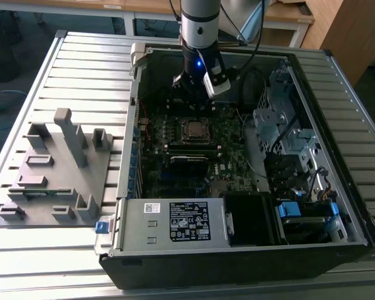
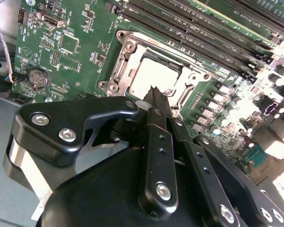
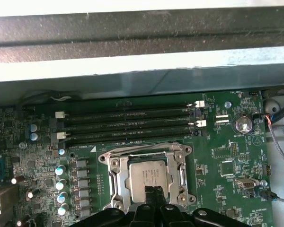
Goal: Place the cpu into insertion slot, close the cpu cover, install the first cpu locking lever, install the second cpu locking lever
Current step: 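Install the second cpu locking lever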
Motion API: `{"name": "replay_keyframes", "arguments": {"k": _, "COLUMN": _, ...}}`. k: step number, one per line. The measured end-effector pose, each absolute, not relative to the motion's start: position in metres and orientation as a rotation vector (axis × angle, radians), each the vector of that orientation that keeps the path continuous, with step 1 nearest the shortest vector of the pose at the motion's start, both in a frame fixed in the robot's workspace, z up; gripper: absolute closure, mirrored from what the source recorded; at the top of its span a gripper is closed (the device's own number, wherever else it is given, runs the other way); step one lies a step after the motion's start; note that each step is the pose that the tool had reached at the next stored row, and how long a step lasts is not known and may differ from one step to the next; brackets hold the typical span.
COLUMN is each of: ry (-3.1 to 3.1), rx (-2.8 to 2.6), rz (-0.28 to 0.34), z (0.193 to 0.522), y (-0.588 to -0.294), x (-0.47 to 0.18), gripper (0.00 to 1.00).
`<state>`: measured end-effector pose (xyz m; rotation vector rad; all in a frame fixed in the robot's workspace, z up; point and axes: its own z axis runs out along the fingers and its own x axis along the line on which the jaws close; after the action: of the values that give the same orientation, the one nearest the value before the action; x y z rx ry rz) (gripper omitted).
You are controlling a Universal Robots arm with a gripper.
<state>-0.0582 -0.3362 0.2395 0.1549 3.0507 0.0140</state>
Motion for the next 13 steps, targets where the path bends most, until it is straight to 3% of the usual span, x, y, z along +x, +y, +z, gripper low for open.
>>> {"name": "replay_keyframes", "arguments": {"k": 13, "ry": 3.051, "rx": 0.155, "rz": 0.014, "z": 0.2395, "y": -0.3436, "x": -0.0582, "gripper": 0.90}}
